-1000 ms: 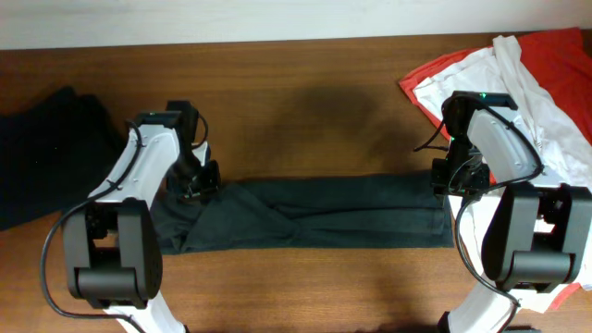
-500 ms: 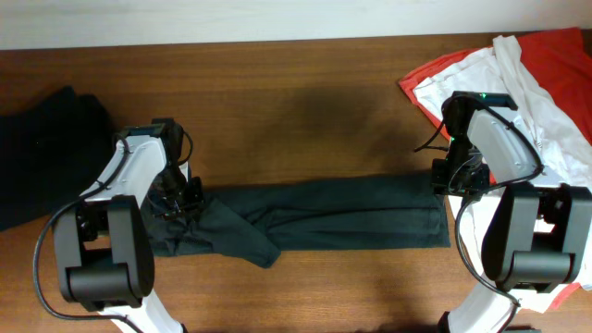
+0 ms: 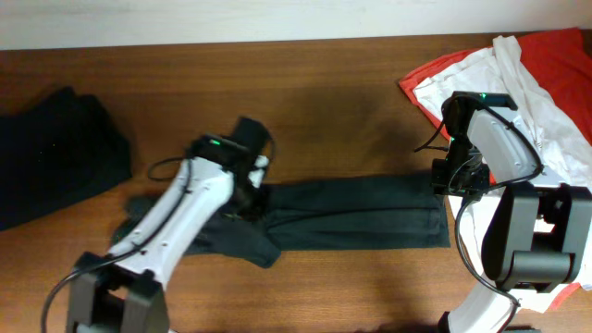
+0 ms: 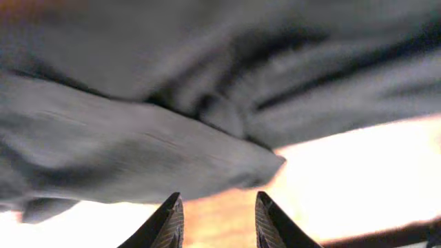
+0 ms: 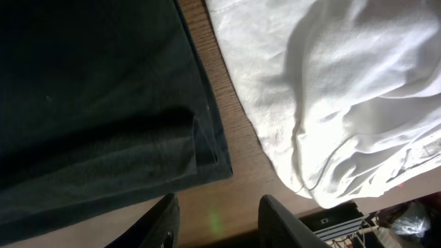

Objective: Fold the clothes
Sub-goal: 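Fold the left end rightward toward the right gripper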

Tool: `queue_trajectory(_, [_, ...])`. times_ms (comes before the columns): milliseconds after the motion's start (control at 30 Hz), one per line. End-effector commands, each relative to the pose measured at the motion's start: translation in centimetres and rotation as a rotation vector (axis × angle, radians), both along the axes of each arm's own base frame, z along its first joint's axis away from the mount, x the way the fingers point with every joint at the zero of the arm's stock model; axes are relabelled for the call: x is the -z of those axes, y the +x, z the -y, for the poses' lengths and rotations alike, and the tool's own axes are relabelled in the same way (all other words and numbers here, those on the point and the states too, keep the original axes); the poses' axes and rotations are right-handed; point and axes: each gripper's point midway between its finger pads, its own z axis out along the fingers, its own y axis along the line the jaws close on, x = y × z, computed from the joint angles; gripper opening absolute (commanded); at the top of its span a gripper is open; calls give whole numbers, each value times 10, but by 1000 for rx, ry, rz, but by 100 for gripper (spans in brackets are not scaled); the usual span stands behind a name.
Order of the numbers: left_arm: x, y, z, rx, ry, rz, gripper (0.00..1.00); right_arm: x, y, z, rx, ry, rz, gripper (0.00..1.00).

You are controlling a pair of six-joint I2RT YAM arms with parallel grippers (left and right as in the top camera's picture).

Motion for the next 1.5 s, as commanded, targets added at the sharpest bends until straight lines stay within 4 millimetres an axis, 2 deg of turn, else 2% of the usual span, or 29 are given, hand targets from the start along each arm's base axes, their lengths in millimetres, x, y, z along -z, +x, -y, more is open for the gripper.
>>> queue_trajectory(0, [37, -45, 26, 64, 30, -122, 34, -1, -1, 1, 5, -3, 1, 41])
queue_trajectory(67, [57, -66, 47, 137, 6, -158, 39, -1, -1, 1, 5, -3, 1, 41])
queue_trajectory(133, [70, -73, 54, 176, 7, -153, 41, -1, -1, 1, 5, -3, 1, 41])
queue_trajectory(167, [72, -75, 55, 182, 10, -153, 44, -1, -1, 1, 5, -2, -1, 41])
queue_trajectory(267, [79, -67, 43, 162, 92, -123, 45, -1, -2, 1, 5, -2, -3, 41])
queue_trajectory(400, [92, -68, 40, 164, 125, -151, 44, -1, -2, 1, 5, -2, -3, 41])
queue_trajectory(467, [95, -68, 40, 163, 128, -154, 21, -1, -2, 1, 5, -2, -3, 41])
queue_trajectory(500, [95, -67, 40, 164, 129, -151, 4, -1, -2, 1, 5, -2, -3, 41])
queue_trajectory(567, [94, -67, 39, 164, 132, -147, 1, -1, -2, 1, 5, -2, -3, 41])
queue_trajectory(667, [77, -46, 36, 152, 161, -81, 0, -1, -2, 1, 5, -2, -3, 41])
queue_trajectory(767, [36, -8, 48, 116, 110, 54, 0, -1, -2, 1, 5, -2, -3, 41])
queue_trajectory(800, [18, 12, 51, 53, 72, 118, 1, -1, -2, 1, 5, -2, -3, 41])
queue_trajectory(867, [11, 27, 52, -11, 33, 164, 1, -1, -2, 1, 5, -2, -3, 41])
queue_trajectory(933, [17, 33, 61, -4, 11, 183, 3, -1, -2, 1, 5, -2, -3, 41])
queue_trajectory(1000, [20, 28, 62, 4, 15, 162, 3, -1, -3, 1, 5, -2, -8, 41])
queue_trajectory(1033, [21, 18, 61, 8, 10, 115, 3, -2, -3, 1, 5, -2, -9, 41])
queue_trajectory(1067, [23, 1, 56, 13, 27, 41, 18, -1, -2, 1, 5, -2, -6, 41])
queue_trajectory(1133, [23, -23, 39, 20, 99, -50, 33, -1, -1, 1, 5, -3, 0, 42])
queue_trajectory(1200, [33, -36, 33, 34, 128, -88, 35, -1, -1, 1, 5, -3, 0, 41])
queue_trajectory(1300, [58, -59, 36, 94, 149, -108, 35, -1, -2, 1, 5, -2, -3, 41])
queue_trajectory(1400, [77, -69, 42, 143, 150, -85, 35, -2, -3, 1, 5, -2, -10, 41])
queue_trajectory(1467, [85, -67, 37, 156, 180, -49, 36, -2, -3, 0, 5, -2, -10, 41])
